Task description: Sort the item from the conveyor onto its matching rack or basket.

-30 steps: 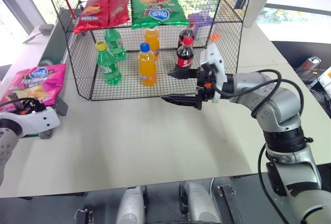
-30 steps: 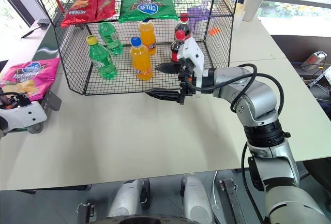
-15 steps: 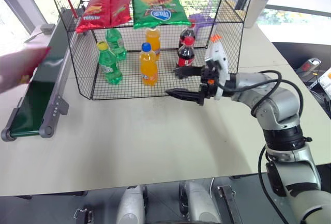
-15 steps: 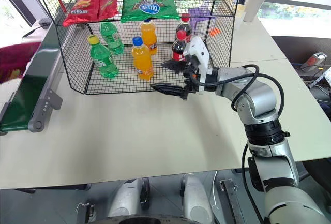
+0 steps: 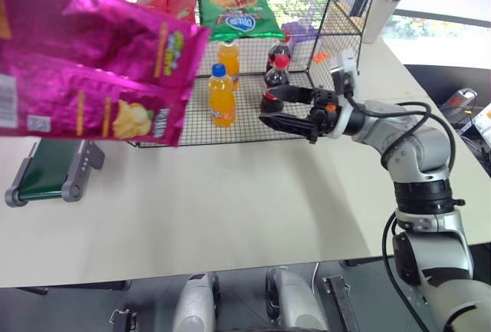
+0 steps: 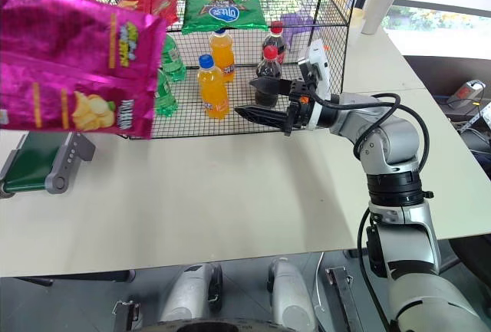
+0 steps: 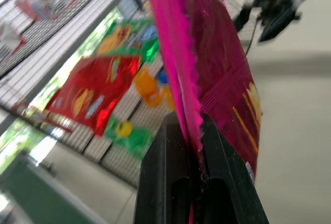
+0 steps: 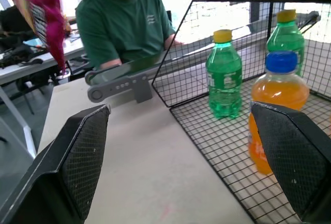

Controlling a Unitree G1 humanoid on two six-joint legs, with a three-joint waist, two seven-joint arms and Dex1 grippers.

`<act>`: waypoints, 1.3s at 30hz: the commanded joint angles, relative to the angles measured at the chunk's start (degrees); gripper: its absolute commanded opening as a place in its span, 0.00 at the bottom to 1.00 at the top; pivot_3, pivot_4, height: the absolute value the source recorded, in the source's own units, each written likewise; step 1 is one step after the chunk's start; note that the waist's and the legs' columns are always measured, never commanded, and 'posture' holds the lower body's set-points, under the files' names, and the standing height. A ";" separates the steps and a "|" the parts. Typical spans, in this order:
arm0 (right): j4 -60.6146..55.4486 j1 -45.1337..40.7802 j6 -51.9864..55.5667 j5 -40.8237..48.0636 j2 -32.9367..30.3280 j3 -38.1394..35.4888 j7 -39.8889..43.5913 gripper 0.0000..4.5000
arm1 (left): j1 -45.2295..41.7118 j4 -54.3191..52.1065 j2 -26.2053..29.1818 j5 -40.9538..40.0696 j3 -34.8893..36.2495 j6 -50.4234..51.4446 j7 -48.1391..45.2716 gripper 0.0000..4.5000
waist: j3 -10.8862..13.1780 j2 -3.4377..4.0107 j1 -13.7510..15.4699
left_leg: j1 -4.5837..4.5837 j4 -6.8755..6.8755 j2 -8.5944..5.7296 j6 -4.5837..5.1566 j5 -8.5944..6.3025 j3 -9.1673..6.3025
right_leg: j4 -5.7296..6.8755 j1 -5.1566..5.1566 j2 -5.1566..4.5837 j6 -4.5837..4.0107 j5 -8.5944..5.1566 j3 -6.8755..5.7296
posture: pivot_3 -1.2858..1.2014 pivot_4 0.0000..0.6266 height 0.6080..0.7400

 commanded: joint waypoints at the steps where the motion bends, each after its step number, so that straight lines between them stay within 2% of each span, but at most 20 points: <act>1: -1.19 -0.71 -0.12 2.65 1.30 -2.12 0.51 1.00 | -4.97 0.28 -1.40 -5.28 -7.85 -3.14 4.57 0.01 | 0.00 -0.01 -0.13 | -0.01 0.00 0.00 0.00 0.00 0.00 | 0.00 0.00 0.01 0.12 0.07 0.01 | 0.52 0.24 1.00; 6: 0.75 -3.34 -0.06 5.01 3.42 -1.89 3.49 1.00 | -14.50 2.15 -7.89 -6.79 -21.07 -8.64 6.41 0.01 | 0.00 -0.01 -0.07 | -0.03 0.01 -0.01 0.00 0.01 0.00 | 0.02 -0.02 0.05 0.19 0.11 0.01 | 0.52 0.24 1.00; 10: 3.94 -6.12 -2.63 3.11 5.59 -0.80 4.61 1.00 | -18.84 4.28 -11.17 -5.47 -27.09 -11.11 5.87 0.01 | -0.01 -0.02 -0.13 | -0.04 0.03 -0.01 0.00 0.01 0.00 | 0.02 -0.02 0.07 0.32 0.19 0.02 | 0.52 0.24 1.00; 14: 6.48 -8.83 -5.03 2.05 7.80 -1.09 3.94 1.00 | -21.14 5.29 -12.89 -4.77 -30.28 -12.50 5.47 0.01 | -0.01 -0.02 -0.14 | -0.05 0.01 0.00 0.01 0.02 -0.01 | 0.03 -0.04 0.07 0.33 0.19 0.02 | 0.52 0.24 1.00; 23: -0.21 -8.98 -0.30 7.98 9.30 -1.78 3.67 1.00 | -19.95 3.24 -15.14 -5.27 -32.08 -12.07 5.63 0.01 | -0.01 -0.02 -0.05 | -0.06 0.05 -0.01 0.00 0.02 -0.01 | 0.02 -0.02 0.07 0.34 0.19 0.04 | 0.52 0.24 1.00; 26: -1.31 -8.72 0.61 8.75 9.94 -1.57 2.95 0.81 | -19.49 3.47 -15.66 -4.87 -32.28 -12.47 5.36 0.00 | -0.01 -0.02 -0.07 | -0.06 0.05 0.00 0.00 0.02 -0.03 | 0.03 -0.02 0.07 0.34 0.19 0.04 | 0.52 0.24 1.00; 33: -3.36 -7.41 1.79 9.72 10.26 -1.30 2.14 0.04 | -18.79 4.92 -15.73 -3.07 -32.92 -13.86 3.97 0.00 | -0.01 -0.02 0.00 | -0.06 0.05 -0.01 0.00 0.02 -0.03 | 0.03 -0.02 0.07 0.34 0.19 0.04 | 0.52 0.24 1.00; 38: -5.60 -6.29 2.25 9.30 9.45 -1.19 1.01 0.02 | -16.66 6.31 -16.18 -1.72 -32.67 -14.20 4.72 0.00 | -0.01 -0.02 -0.08 | -0.06 0.05 -0.01 0.00 0.02 -0.03 | 0.03 -0.02 0.07 0.34 0.19 0.04 | 0.52 0.24 1.00; 39: -6.01 -6.05 2.37 9.28 9.22 -1.26 0.67 0.00 | -16.37 7.18 -16.11 -1.16 -33.03 -13.28 5.75 0.07 | -0.01 -0.02 -0.06 | -0.06 0.05 0.00 0.00 0.02 -0.03 | 0.03 -0.02 0.07 0.34 0.19 0.03 | 0.52 0.24 1.00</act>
